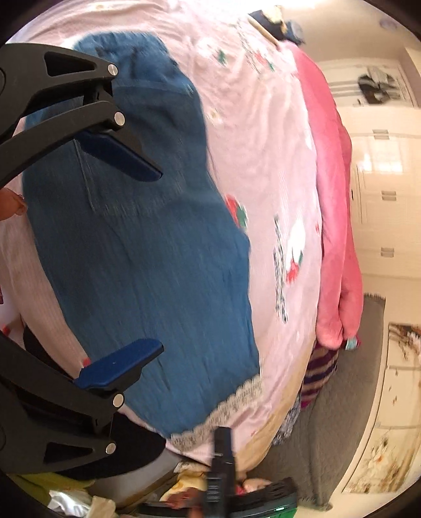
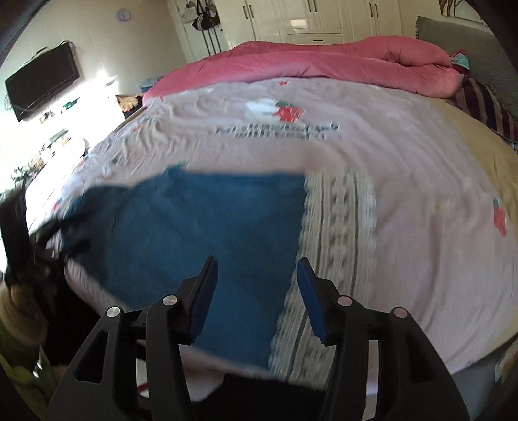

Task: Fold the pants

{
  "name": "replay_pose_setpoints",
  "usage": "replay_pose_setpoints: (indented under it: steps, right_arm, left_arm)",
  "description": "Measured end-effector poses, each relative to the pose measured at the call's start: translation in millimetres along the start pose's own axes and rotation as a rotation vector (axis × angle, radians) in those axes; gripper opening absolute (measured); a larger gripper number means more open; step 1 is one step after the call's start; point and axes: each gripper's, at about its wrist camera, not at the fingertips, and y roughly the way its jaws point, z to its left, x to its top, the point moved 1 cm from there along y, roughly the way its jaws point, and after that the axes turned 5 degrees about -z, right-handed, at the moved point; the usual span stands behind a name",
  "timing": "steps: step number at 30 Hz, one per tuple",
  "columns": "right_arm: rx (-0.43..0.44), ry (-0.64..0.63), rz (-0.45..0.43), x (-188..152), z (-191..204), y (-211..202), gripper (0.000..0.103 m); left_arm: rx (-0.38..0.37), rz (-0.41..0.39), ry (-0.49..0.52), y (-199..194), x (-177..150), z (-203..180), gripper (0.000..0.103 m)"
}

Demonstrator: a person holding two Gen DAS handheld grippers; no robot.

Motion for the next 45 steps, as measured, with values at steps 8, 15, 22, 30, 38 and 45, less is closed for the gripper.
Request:
replay_pose_setpoints:
  steps: [8,15,22,30,38,45]
  right_arm:
    - [-0.026,0.092,0.047,-34.3,-15.9,6.1,0.056]
    - [-0.022,0.136,0.034,-46.5,-30.1,6.2,0.056]
    - [0.004,0.147,0.008,-45.4,-29.1,-1.2,0.061]
    - [-0.04,0.171,-0.098,-44.4,-34.8,-40.4,0.073]
    - [-0.038,0.25,-0.076,-60.7,-52.3,-38.1,0.074]
    - [0.001,0.331,-0.064,-66.3,-63.2,-25.7,0.074]
  left_arm:
    - [-0.071,0.059,-0.017,70.6,32.2,-26.2,0.093]
    - [0.052,0.21,-0.13,146.4,40.9,11.5,0.093]
    - [0.069,0.231,-0.115,151.2,43.5,14.8,0.093]
    - [-0.118,0.093,0.033,111.9,91.7,-49.4,0.093]
    - [-0.225,0.135,0.255,147.6,114.9,-132.2,0.093]
    - [-0.342,0.201,0.348,191.0,119.4,-172.9,0.093]
